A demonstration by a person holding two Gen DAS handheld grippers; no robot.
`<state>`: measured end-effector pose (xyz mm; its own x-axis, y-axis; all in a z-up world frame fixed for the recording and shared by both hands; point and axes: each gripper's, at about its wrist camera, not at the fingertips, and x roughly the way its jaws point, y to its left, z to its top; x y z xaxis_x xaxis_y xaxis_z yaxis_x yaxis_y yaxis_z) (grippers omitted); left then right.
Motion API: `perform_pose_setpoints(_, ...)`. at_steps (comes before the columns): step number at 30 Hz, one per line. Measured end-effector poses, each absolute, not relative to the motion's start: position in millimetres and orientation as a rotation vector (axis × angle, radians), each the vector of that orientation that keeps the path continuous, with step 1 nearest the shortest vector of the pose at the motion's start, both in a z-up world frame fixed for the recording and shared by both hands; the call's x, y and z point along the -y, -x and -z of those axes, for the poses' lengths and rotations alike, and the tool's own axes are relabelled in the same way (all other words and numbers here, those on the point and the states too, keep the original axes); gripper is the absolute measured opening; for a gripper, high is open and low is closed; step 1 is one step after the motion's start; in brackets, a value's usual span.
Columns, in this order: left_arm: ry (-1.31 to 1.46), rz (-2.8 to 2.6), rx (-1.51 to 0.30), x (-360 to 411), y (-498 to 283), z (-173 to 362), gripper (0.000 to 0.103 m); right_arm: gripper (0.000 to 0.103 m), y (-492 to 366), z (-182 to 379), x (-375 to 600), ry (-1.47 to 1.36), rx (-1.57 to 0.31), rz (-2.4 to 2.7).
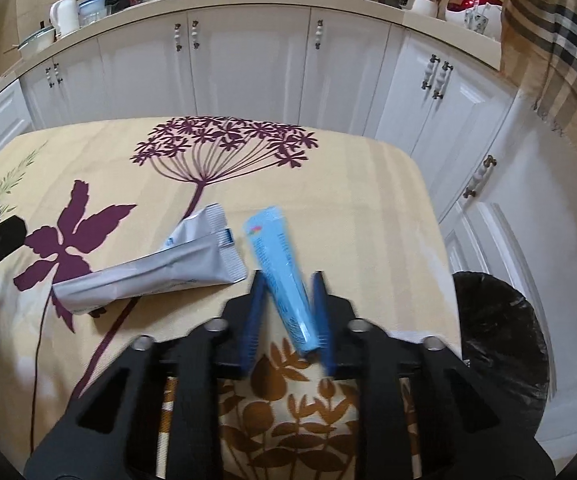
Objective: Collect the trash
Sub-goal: 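Grasp the blue tube with the right tool while the left tool grasps the silver packet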
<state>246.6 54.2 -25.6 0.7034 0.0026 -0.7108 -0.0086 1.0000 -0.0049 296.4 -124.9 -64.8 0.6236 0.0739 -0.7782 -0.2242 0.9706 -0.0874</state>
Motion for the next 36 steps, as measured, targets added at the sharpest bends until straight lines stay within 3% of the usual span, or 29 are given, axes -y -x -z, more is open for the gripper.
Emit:
perform_pose_setpoints(5,-0.001,0.032,-0.784,-42.9,-246.8,22.1,0.068,0.013,-287.8,63.6,125.4,0.176,-0.877,-0.166)
perform_pose_setpoints(30,-0.148,0.183,-0.826,33.1,-259.9,42.6,0.068,0.012,-232.0,46.8,191.2,0.022,-0.808,-0.052)
perform_pose_setpoints(36,-0.147,0.182,-0.848,34.5,-263.6,50.1,0.057,0.012,-231.6,47.6,192.9,0.015,-0.808,-0.055)
